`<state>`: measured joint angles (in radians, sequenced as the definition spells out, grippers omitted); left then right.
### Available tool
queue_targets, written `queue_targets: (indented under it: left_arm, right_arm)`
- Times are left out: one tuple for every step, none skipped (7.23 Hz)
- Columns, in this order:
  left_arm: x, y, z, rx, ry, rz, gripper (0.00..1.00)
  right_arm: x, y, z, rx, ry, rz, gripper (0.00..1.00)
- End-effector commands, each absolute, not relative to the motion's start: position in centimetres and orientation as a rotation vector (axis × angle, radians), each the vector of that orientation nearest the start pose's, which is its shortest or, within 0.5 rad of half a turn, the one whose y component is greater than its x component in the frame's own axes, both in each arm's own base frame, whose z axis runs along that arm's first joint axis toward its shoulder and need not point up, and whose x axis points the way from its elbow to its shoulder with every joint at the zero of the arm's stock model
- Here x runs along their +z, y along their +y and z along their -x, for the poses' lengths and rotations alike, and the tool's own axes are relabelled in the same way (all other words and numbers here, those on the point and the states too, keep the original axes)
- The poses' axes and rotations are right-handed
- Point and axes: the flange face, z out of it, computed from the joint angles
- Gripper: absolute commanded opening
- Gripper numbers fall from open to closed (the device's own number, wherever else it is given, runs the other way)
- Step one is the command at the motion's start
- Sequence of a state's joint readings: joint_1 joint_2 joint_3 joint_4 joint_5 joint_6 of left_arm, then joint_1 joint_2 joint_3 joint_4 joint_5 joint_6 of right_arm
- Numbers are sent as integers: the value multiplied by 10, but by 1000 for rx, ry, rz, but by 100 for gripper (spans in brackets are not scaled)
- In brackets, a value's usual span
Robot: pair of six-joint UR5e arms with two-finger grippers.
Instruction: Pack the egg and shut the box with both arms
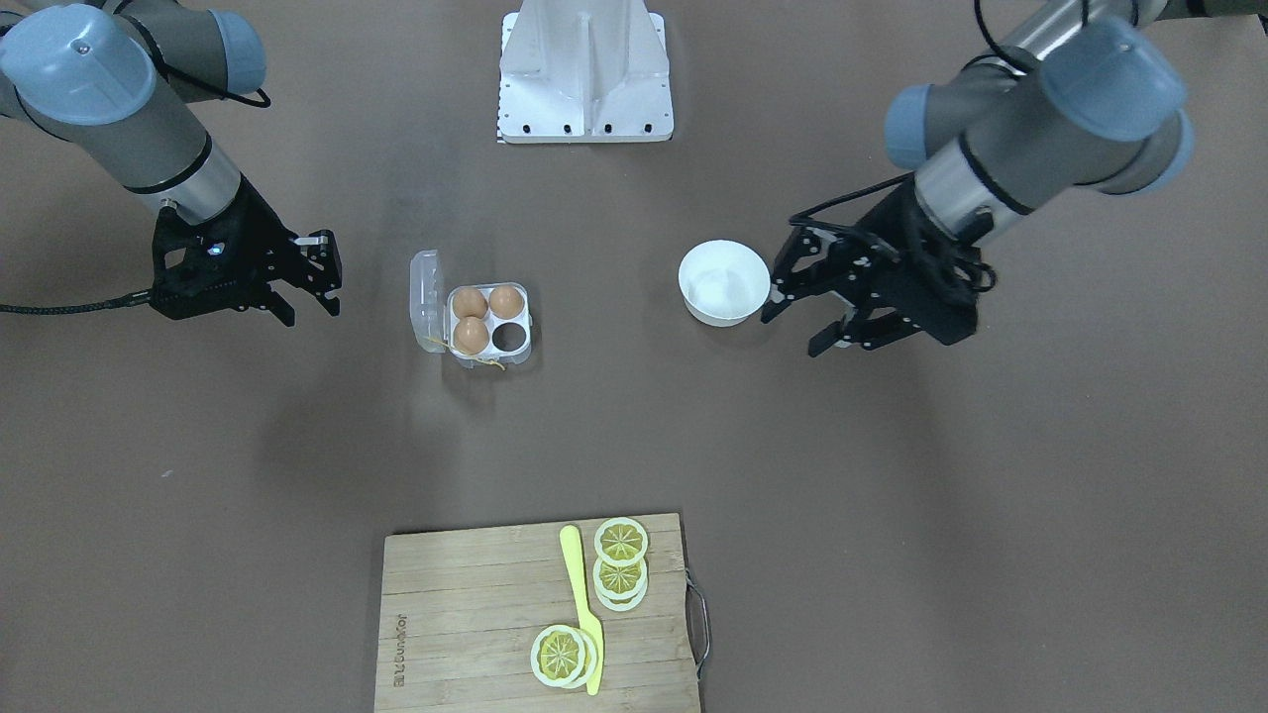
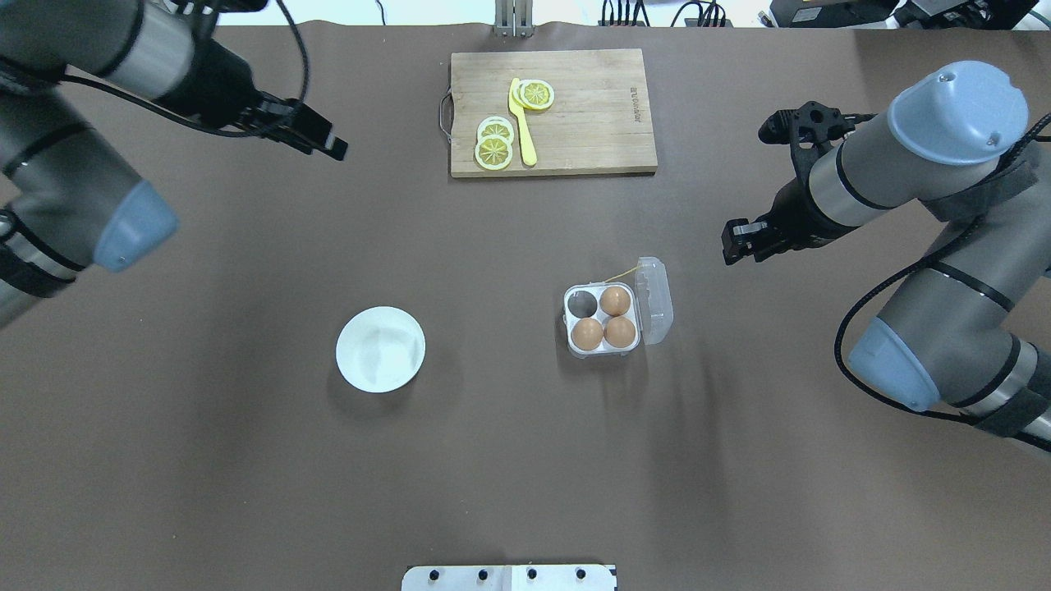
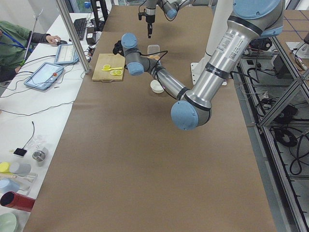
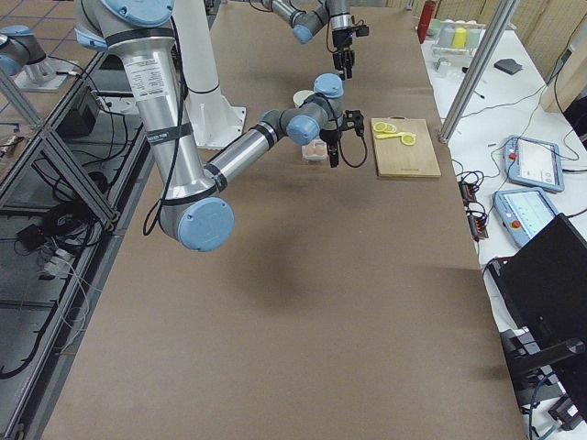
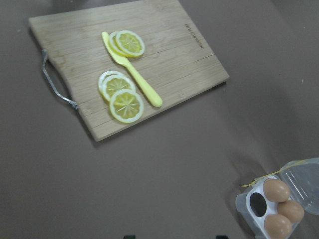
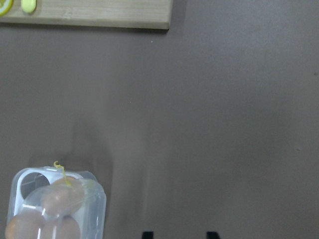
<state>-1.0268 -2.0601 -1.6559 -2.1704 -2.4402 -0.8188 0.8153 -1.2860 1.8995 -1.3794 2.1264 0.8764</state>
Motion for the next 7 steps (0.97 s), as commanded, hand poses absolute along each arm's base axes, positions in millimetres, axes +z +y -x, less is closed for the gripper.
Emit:
queue_targets:
  left_arm:
    - [334,-575,-171,151,1278,-262,50]
    - [369,-571,-145,84,1255,-235,48]
    - [407,-572,-114,2,1227,-208,46]
    - [444,-572,-85,16,1188,-240,45]
    - [480,-577,-52,85,1123,-278,45]
    - [499,-583,-16,162,1054,-314,45]
    - [521,-582,26,227,1005,-321,48]
  right_arm:
    - [338,-466,344,-143,-958,-128,0]
    - [335,-461,348,-161,-980,-140,0]
    - [332,-457,352,-159,-992,-136,0]
    - [328,-453,353,-163,-1002,-131,0]
    - [327,-451,356,-168,-1004,-129,0]
    - [319,-448,364,-157,-1015,-117,0]
    - [304,-442,378,-152,-1035,-108,0]
